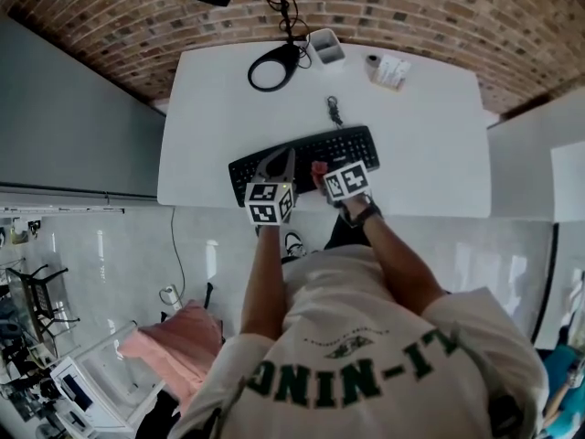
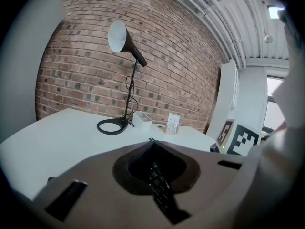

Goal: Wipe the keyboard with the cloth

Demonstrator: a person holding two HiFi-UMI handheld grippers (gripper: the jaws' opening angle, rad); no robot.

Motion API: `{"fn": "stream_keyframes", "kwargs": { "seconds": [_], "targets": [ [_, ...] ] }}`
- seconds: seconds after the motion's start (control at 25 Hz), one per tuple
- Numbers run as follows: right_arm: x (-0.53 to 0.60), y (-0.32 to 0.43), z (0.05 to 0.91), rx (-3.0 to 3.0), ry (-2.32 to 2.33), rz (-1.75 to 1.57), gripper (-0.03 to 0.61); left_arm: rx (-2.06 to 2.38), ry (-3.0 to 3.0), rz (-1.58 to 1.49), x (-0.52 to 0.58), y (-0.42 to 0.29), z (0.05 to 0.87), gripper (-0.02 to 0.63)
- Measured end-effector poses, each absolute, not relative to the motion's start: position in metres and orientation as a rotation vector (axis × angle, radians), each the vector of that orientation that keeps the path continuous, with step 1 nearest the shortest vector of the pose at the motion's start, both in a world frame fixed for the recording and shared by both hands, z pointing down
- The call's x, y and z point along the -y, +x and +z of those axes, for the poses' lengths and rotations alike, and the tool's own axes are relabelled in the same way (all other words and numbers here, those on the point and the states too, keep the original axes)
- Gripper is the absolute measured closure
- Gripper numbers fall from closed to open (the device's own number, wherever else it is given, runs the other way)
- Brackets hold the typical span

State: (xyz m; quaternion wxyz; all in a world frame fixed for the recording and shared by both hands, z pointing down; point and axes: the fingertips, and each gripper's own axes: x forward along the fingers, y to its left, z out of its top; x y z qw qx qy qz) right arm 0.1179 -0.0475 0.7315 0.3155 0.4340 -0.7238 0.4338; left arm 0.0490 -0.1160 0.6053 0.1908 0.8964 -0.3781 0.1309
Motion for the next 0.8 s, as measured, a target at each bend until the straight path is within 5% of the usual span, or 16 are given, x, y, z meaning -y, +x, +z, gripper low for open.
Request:
{"fn": "stream_keyframes", "kwargs": {
  "seconds": [0.8],
  "targets": [
    [0.041,0.199,0.73,1.825,1.293,1.206,0.554,0.889,2.586,0.395,0.118,0.133,0.612,0.614]
  ]
}}
